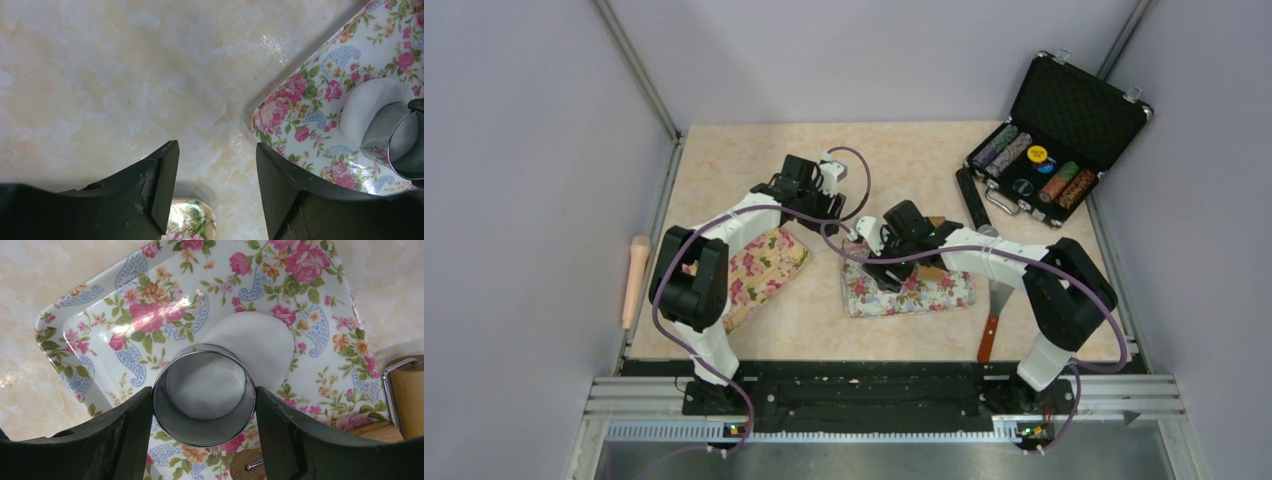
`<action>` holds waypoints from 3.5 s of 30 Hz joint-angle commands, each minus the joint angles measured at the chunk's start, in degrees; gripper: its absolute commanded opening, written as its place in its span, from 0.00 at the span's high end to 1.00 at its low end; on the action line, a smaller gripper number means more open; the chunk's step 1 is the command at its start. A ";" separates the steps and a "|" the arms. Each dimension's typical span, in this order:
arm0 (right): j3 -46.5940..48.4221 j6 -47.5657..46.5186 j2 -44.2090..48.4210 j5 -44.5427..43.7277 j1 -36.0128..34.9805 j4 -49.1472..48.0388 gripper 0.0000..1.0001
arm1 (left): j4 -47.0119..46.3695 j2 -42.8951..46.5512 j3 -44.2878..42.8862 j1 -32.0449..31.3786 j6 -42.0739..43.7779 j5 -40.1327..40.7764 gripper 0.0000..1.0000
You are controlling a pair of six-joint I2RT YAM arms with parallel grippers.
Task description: Roll out the dumpling wrappers from the dough
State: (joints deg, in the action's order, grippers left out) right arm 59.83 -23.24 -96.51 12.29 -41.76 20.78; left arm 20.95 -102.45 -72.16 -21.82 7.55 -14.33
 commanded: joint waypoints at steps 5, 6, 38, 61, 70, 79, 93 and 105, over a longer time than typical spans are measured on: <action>-4.26 4.13 -5.84 -14.42 1.35 5.91 0.57 | -2.28 3.43 0.29 0.12 -0.70 -0.52 0.37; -4.40 4.83 -5.68 -14.89 1.36 5.94 0.57 | -2.36 3.37 0.36 0.13 -0.70 -0.33 0.37; 9.91 -15.97 4.77 2.87 1.40 15.09 0.01 | -2.31 2.47 0.09 0.19 -1.03 0.00 0.37; 10.08 -45.91 -2.84 13.53 1.47 17.00 0.01 | -2.22 2.58 0.36 0.35 -0.36 0.09 0.37; 11.40 -42.62 -6.21 12.38 2.14 17.25 0.08 | -2.41 2.42 0.51 0.33 -0.52 -0.35 0.37; 11.68 -36.20 -7.44 13.32 2.39 18.81 0.41 | -2.51 2.62 0.67 0.37 -0.75 -0.52 0.37; -2.54 -20.38 1.18 4.24 2.34 3.24 0.50 | -5.39 2.07 2.04 0.33 -6.19 1.42 0.38; -8.47 -11.57 5.93 -3.39 2.40 -3.99 0.51 | -6.79 2.58 3.03 -0.38 -7.39 2.90 0.38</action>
State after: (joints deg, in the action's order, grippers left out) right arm 52.86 -39.09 -91.29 14.63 -39.94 17.28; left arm 16.73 -102.04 -69.84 -21.80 1.13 -12.32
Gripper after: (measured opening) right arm 0.672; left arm 0.620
